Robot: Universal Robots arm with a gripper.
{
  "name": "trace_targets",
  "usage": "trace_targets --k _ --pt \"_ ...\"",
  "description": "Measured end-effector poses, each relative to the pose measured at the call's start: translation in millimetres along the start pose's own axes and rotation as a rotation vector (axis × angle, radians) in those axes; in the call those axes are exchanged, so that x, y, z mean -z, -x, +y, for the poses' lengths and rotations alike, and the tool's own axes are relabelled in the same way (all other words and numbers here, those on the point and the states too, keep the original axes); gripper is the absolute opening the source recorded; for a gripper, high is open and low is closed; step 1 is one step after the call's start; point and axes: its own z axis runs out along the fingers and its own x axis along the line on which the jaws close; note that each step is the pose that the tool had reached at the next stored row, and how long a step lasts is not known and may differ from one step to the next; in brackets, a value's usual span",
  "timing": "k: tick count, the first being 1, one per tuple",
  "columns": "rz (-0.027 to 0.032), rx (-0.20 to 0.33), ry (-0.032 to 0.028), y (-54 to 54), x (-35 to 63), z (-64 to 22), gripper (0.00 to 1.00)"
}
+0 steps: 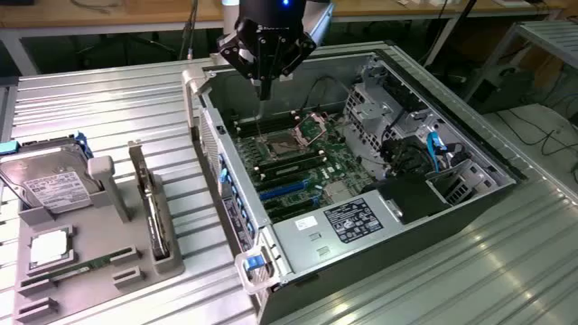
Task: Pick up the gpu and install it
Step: 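Reach for the gpu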
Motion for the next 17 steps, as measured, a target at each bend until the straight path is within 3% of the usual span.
trace_targets --k 4,17 --pt "0.0000 0.000 0.0001 -8.1 0.2 -0.6 0.11" --pt "0.0000 0.000 0.0001 -17.1 0.4 -1.3 0.11"
